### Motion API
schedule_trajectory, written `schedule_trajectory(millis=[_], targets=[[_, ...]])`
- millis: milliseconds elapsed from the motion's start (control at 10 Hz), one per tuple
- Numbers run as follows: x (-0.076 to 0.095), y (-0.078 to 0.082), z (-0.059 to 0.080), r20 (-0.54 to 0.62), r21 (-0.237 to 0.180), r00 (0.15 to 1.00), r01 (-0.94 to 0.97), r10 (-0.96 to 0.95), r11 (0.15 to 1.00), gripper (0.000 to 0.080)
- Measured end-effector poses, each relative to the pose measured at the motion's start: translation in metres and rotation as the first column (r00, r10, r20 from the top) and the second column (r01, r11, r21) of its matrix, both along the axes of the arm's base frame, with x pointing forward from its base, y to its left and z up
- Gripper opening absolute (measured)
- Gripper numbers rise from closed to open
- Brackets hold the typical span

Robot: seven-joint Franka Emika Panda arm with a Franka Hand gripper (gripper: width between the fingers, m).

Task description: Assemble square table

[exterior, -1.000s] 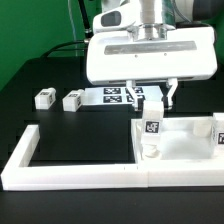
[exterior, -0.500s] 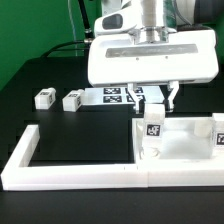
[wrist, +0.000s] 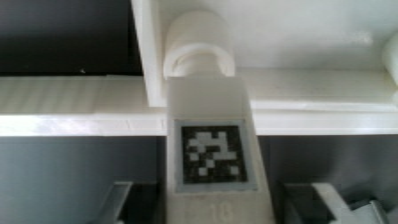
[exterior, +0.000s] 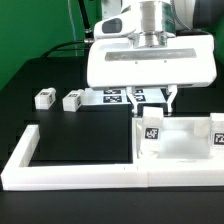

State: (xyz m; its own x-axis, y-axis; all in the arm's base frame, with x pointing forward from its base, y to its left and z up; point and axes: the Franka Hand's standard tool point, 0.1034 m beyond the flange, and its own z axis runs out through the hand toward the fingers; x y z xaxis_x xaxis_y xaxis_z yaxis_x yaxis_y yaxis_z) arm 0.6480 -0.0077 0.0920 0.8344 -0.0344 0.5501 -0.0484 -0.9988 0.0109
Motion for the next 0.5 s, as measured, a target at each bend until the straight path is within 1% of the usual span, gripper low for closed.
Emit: schedule_trajectory(millis=[100, 200, 300, 400, 500], targets=[[0.0, 0.0, 0.0, 0.0, 0.0, 1.0, 0.0, 0.0, 1.0, 0.0405], [0.0, 0.0, 0.0, 0.0, 0.0, 1.0, 0.0, 0.0, 1.0, 0.0543], [0.0, 0.0, 0.0, 0.0, 0.0, 1.0, 0.0, 0.0, 1.0, 0.0619], [0.0, 0.0, 0.0, 0.0, 0.0, 1.0, 0.0, 0.0, 1.0, 0.0619], [0.0, 0.0, 0.0, 0.0, 0.0, 1.0, 0.0, 0.0, 1.0, 0.0644]])
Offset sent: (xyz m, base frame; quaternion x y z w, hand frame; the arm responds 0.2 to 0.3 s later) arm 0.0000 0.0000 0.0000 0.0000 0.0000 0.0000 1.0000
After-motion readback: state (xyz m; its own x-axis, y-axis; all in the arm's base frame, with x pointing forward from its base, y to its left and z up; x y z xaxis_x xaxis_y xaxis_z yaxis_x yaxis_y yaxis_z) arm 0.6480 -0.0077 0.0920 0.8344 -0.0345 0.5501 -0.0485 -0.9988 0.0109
